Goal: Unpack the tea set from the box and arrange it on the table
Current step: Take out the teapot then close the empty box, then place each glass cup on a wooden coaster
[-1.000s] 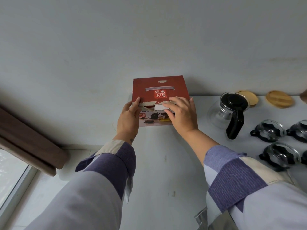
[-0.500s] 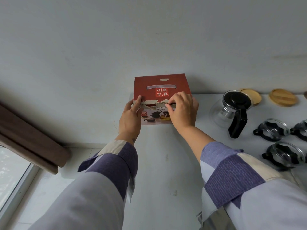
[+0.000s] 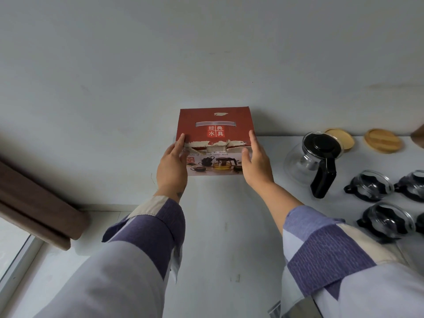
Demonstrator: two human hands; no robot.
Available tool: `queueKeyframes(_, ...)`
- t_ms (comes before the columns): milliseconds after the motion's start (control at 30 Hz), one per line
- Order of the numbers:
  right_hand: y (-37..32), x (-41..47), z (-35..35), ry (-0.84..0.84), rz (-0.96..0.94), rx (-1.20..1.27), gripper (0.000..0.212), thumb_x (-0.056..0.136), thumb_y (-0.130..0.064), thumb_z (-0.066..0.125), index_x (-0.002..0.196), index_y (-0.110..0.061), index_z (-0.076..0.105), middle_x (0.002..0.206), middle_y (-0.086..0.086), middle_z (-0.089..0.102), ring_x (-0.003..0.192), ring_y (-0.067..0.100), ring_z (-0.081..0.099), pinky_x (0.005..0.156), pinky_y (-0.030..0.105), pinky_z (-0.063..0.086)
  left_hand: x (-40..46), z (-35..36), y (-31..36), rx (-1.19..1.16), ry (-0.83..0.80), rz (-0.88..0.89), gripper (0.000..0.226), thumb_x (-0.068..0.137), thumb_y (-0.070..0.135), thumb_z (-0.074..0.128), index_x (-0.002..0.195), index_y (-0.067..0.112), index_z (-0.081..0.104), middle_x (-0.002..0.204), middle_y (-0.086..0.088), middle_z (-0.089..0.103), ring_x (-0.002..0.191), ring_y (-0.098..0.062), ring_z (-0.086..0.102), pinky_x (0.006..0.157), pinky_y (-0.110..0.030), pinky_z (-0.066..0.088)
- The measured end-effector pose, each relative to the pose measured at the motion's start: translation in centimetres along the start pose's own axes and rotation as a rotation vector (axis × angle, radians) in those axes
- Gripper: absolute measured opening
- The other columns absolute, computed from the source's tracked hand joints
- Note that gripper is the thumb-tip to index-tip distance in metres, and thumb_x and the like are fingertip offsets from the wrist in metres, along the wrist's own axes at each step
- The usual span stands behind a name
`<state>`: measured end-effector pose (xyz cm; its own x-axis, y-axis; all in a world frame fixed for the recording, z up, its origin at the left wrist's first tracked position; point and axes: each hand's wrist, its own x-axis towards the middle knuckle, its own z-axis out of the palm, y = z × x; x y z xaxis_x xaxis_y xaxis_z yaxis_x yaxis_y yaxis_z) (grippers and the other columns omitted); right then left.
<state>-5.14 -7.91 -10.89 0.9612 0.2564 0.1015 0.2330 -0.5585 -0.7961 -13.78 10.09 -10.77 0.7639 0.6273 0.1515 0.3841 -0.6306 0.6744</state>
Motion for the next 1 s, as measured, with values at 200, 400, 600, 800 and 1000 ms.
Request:
queueKeyframes(200,0.2,2.0,-0.2,-0.005,0.0,-0.082,0.049,0.101,-0.019,0.035,0.148,-0.033,0.028,0.13,0.01,0.057,0.11,0.03,0.057,0.087,0.031,0.045,2.2,-0.2,0.4,0.145,-0.017,-0.021,0.05,0.102,0.019,0.04,0.147,0.039,0.028,0.137,-0.001,0.05,0.111,-0.023,0.057,0.086,-0.04,0.054)
queueKeyframes(400,0.5,2.5,0.0,-0.006,0.016,-0.086,0.047,0.102,-0.023,0.036,0.146,-0.037,0.031,0.111,0.015,0.064,0.094,0.033,0.06,0.071,0.026,0.039,2.5,0.1,0.6,0.188,-0.005,-0.025,0.053,0.101,0.016,0.039,0.147,0.04,0.027,0.136,-0.002,0.05,0.11,-0.026,0.057,0.085,-0.045,0.055)
queueKeyframes(600,-0.2,2.7,-1.7,-0.183,0.04,-0.187,0.054,0.102,-0.023,0.033,0.146,-0.047,0.015,0.128,0.009,0.058,0.096,0.027,0.058,0.084,0.036,0.05,2.6,-0.3,1.3,0.334,-0.12,-0.054,0.063,0.097,0.013,0.043,0.149,0.038,0.017,0.146,-0.003,0.036,0.123,-0.028,0.046,0.092,-0.048,0.049)
queueKeyframes(800,-0.9,1.2,-7.0,-0.207,0.048,-0.1,0.06,0.097,-0.005,0.036,0.146,-0.038,0.028,0.147,0.006,0.042,0.124,0.025,0.049,0.096,0.027,0.042,0.8,0.2,6.5,0.449,0.032,0.155,0.062,0.088,0.007,0.051,0.144,0.019,0.029,0.158,-0.007,0.012,0.147,-0.027,0.003,0.118,-0.051,0.007)
queueKeyframes(1000,1.3,-0.4,-14.4,-0.02,0.086,0.002,0.039,0.096,-0.004,0.04,0.125,-0.019,0.061,0.127,0.008,0.061,0.116,0.02,0.057,0.083,0.019,0.04,-3.8,4.9,13.6,0.357,-0.006,0.372,0.044,0.086,0.01,0.048,0.129,0.018,0.052,0.145,-0.005,0.038,0.137,-0.026,0.027,0.111,-0.042,0.023)
